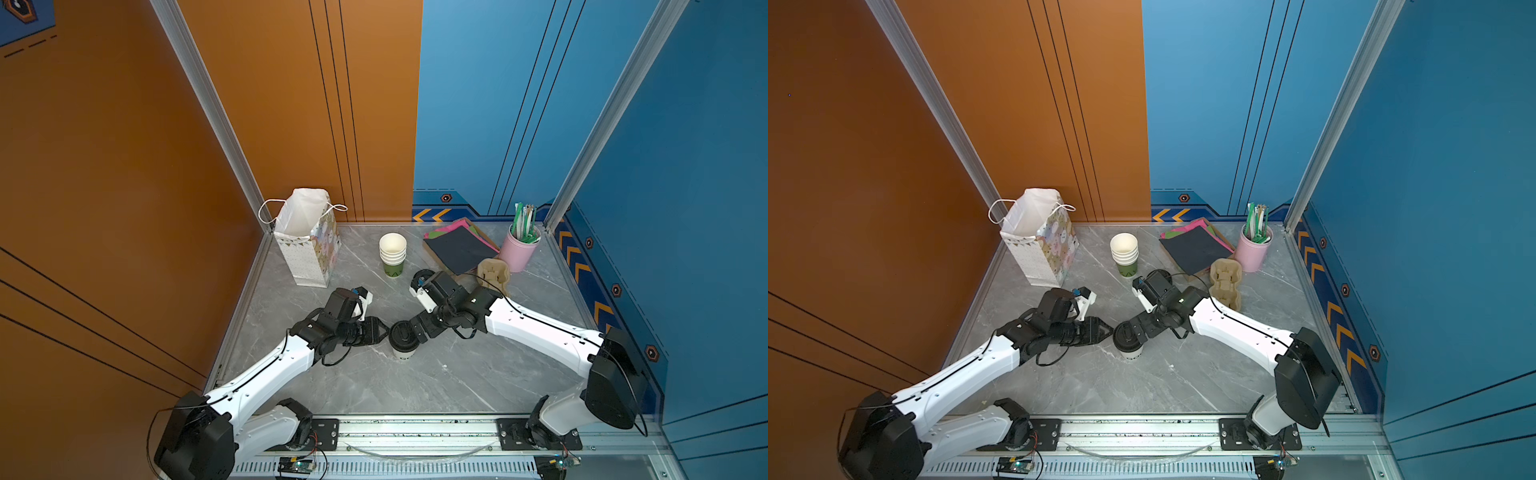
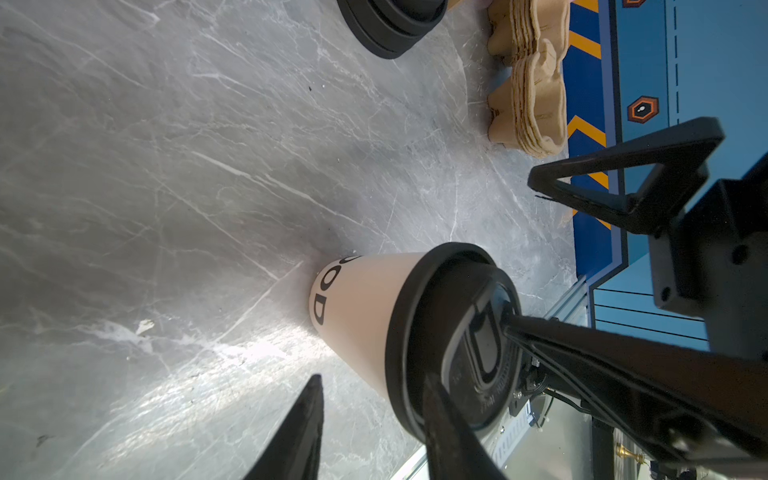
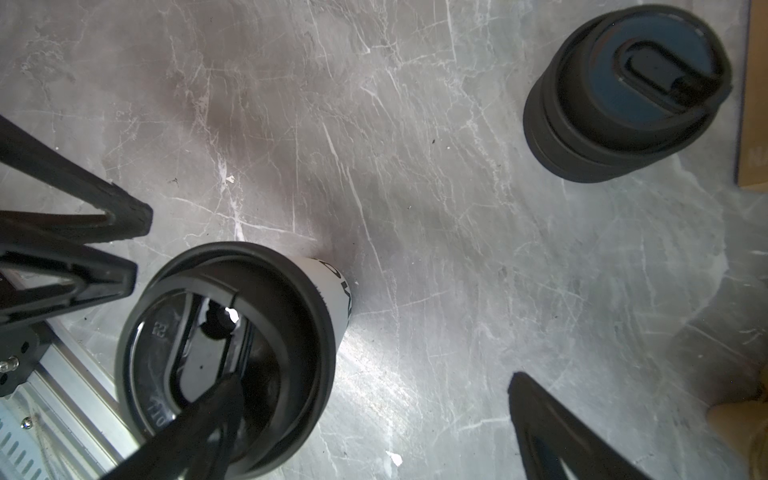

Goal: Pack the takeout coffee

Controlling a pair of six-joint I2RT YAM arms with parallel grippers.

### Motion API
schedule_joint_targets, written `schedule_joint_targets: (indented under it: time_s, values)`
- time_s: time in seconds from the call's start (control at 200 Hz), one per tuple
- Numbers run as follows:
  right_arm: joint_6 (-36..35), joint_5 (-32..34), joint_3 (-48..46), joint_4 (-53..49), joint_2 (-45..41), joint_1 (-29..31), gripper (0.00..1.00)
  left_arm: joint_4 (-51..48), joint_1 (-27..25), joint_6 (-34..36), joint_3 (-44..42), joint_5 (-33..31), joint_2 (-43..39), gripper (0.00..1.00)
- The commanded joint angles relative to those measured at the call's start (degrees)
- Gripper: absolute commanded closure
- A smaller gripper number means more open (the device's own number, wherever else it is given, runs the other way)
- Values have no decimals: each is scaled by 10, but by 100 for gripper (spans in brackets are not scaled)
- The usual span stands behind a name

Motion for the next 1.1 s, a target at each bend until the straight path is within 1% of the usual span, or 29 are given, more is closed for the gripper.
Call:
schedule_joint_targets:
  time_s: [0.0,0.3,0.536,1.096]
  values:
    - [-5,21,-28,-52,35,4,0,-4,-2,7,-6,13,13,60]
    - [-4,21,-29,-53,34,4,0,-5,-13,20,-14,-6,35,63]
    - [-2,23,-34,-53,33,4,0,-55,-24,35,-13,-50,47,67]
    - [2,24,-47,-52,31,4,0,-65,-50,18,-52,-80,64,72]
